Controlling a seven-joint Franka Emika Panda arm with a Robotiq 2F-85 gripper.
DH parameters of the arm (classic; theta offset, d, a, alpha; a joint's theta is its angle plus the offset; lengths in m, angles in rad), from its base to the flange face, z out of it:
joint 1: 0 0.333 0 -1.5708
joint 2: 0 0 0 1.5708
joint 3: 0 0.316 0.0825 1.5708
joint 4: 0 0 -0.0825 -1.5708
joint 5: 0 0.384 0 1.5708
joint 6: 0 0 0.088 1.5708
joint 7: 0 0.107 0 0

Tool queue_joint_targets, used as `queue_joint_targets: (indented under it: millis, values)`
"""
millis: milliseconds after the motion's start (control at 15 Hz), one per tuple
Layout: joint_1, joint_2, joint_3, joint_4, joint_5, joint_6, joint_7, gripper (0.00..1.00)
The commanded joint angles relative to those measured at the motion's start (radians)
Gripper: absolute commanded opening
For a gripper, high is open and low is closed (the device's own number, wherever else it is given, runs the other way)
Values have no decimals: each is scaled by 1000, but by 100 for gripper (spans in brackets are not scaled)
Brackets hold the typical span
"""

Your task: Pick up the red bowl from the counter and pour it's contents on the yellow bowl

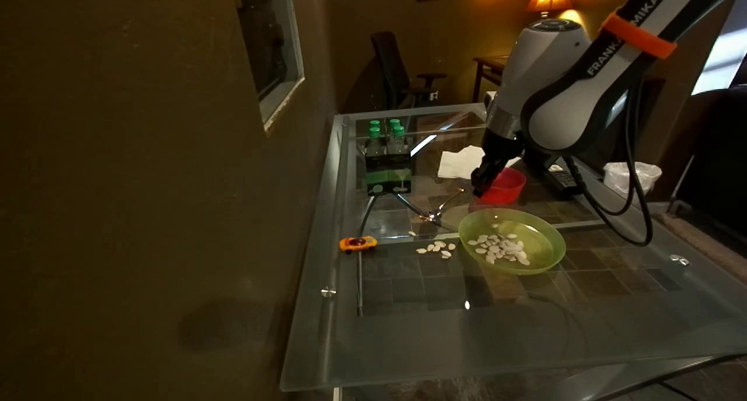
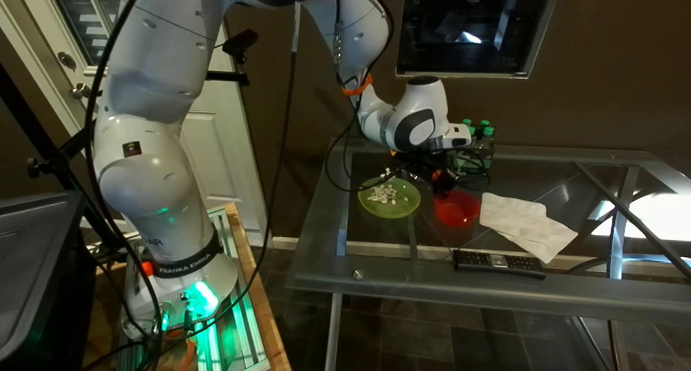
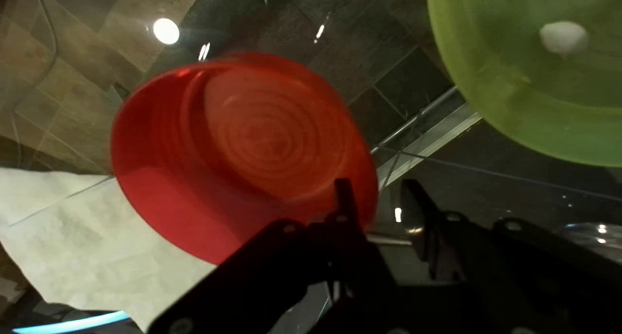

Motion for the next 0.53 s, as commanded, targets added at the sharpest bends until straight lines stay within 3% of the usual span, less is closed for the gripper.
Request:
queue_joint_targets:
  millis: [0, 133, 200, 333, 400, 467]
  values:
    - [218, -124, -223, -50, -157, -77, 171, 62]
    - [340, -182, -368, -36, -299, -158, 323, 77]
    - [435, -219, -451, -52, -368, -213, 401, 83]
    - [431, -337, -377, -104, -298, -394, 243, 97]
    - [426, -395, -339, -131, -258, -417, 183, 99]
    - [300, -456, -186, -151, -301, -444, 190, 100]
